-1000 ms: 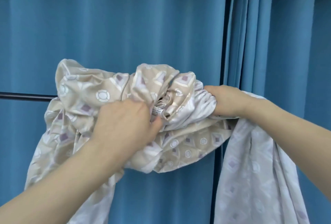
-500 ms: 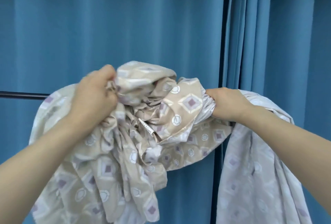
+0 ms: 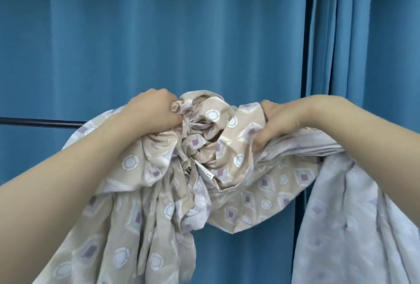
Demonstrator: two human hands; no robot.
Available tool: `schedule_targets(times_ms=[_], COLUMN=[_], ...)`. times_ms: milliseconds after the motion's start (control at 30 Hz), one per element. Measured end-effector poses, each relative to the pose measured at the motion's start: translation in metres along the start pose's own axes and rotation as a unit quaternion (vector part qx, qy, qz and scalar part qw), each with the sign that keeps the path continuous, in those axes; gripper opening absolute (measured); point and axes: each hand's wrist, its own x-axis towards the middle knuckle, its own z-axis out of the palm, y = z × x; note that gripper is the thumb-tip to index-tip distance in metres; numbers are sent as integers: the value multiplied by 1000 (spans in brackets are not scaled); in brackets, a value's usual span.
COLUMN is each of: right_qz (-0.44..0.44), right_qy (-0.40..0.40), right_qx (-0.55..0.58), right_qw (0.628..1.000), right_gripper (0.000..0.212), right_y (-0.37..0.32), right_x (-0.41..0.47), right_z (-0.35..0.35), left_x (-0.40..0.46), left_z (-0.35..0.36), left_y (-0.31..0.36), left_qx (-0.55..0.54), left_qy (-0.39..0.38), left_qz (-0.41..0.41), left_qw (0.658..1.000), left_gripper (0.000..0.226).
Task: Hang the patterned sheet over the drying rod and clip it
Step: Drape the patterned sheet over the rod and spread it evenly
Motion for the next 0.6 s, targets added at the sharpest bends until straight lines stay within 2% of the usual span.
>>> schedule_targets(times_ms=[67,167,267,333,400,433,500,567,600], right_qz=[-19,-64,-55,-77,-112,-119,-97,-55,-31], right_qy=[0,-15,-2,27,102,144,181,156,142], right_qx=[5,34,97,113,40,-7,-67,-106,-137], right_qw=[1000,997,994,990,988,982,976,980,980], right_gripper=[97,57,50,42,30,29,45,72,81], right_y=[-29,-66,-84,-86,-82,-80,-75,-74,-76], right_x=[6,20,29,36,48,53,57,54,54], right_z=[1,7,9,17,30,37,47,52,52], left_x=[9,25,45,60,75,84,95,96,95], left_z=[-3,-10,-19,-23,-27,-26,-23,-11,-2], left_y=[-5,-22,-47,-66,-89,-104,-135,-157,-160], left_qx=[15,93,139,159,171,183,265,358,346], left_qy=[32,107,159,187,200,185,94,-6,-37], left_qz=[6,20,46,80,93,71,2,-63,-84], left_qw=[999,990,976,966,960,963,960,932,934], left_gripper=[24,19,17,14,17,21,29,33,33])
